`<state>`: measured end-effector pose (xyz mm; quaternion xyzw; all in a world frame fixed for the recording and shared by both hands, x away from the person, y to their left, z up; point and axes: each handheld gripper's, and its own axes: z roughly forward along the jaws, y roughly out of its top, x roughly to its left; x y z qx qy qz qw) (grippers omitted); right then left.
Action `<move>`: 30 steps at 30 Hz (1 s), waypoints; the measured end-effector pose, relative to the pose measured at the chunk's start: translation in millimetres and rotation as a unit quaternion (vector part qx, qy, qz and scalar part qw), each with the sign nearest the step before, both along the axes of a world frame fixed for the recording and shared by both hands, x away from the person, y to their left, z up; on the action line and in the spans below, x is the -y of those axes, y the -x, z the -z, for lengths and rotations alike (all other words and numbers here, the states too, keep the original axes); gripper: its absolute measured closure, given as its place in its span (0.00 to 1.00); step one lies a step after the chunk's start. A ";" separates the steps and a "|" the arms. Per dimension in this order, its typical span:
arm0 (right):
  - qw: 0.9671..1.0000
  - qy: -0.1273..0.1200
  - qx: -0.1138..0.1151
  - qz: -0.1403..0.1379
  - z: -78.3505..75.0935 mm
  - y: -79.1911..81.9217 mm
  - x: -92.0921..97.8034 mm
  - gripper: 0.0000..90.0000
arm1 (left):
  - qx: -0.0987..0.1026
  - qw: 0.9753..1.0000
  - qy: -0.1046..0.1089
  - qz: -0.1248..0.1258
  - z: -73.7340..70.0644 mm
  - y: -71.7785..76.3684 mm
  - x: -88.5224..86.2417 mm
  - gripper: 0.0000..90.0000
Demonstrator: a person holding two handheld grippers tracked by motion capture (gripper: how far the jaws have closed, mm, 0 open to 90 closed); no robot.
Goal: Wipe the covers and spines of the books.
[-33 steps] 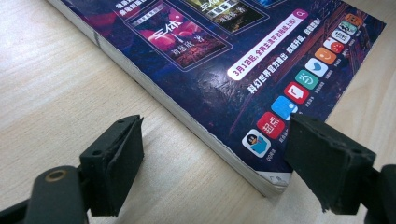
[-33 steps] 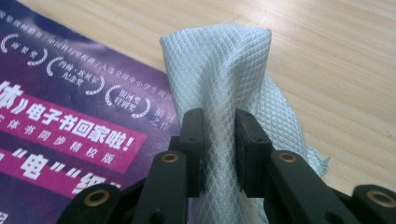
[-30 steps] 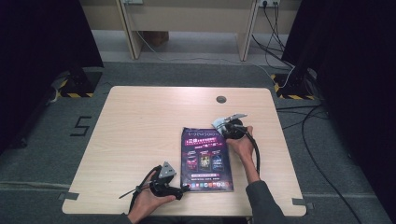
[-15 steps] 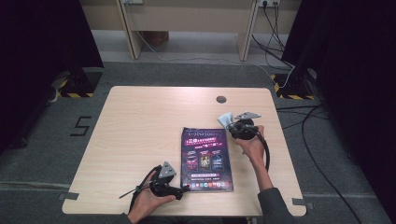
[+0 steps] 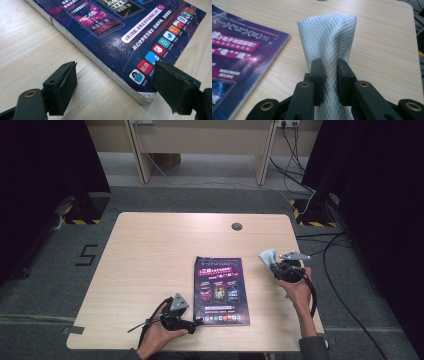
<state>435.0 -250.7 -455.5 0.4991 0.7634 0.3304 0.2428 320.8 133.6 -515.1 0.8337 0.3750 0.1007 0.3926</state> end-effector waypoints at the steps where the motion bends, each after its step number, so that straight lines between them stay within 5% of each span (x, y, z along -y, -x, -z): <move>1: 1.000 0.003 -0.004 0.003 1.8 0.9 1.7 0.86 | 0.000 1.000 0.000 0.000 0.0 -0.1 0.0 0.21; 15: 0.995 0.066 -0.072 0.010 30.3 -0.7 5.7 0.85 | 0.001 1.000 0.001 -0.001 0.0 0.4 0.2 0.22; 30: 0.994 0.053 -0.088 0.020 35.8 -2.0 11.1 0.76 | 0.000 1.000 0.002 0.001 0.0 -0.1 0.0 0.22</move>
